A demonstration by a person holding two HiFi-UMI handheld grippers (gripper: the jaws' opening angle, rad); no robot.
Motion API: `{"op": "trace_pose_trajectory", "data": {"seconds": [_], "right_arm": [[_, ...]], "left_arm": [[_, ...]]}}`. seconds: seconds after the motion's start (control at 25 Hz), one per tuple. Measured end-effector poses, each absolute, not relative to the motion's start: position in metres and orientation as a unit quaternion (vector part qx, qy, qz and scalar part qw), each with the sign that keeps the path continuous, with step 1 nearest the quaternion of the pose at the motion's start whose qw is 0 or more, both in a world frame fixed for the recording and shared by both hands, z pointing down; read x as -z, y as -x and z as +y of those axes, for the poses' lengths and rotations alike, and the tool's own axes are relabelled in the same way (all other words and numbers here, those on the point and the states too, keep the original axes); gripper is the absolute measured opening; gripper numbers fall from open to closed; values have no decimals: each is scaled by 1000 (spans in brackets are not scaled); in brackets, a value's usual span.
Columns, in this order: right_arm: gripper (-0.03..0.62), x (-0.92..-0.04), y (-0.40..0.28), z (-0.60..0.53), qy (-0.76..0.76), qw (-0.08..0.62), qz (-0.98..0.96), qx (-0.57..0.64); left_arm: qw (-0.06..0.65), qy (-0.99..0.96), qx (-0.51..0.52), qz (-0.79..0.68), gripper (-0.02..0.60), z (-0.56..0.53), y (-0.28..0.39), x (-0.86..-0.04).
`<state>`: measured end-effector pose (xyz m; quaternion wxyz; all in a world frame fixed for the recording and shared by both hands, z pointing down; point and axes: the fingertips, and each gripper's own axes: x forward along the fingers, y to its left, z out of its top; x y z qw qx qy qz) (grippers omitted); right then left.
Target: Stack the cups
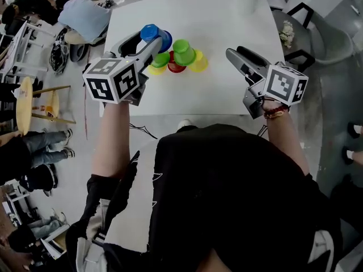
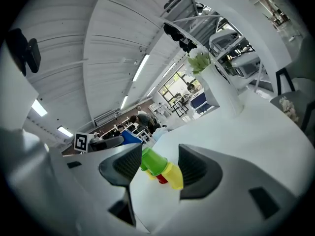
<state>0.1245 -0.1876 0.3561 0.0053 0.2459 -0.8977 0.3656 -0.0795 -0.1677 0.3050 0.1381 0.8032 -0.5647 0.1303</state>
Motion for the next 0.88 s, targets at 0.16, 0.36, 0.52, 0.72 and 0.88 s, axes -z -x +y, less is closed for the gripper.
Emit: {"op": "trace_pose_trajectory", "data": {"seconds": [0.16,0.36,0.52,0.72,0.88], "right_arm": [[236,-357,-128,-194,-242,3,-901,-361],[236,-356,-125,-192,-231,2,-902,-364],[236,-359,-125,-192,-230,0,-902,-366],[236,-355,-124,-192,-228,-1,-901,-368],[236,-355,-123,-191,-224,-2,-902,-368]], "left_arm": [[140,-799,-134,-570,238,-168,76,-307],[141,-798,-142,-568,236,-167,73,-307],[142,-799,-153,-564,238,-166,71,-310],[142,-799,-162,-561,238,-165,69,-312],[143,-797,-162,-564,238,-165,70,-314]]}}
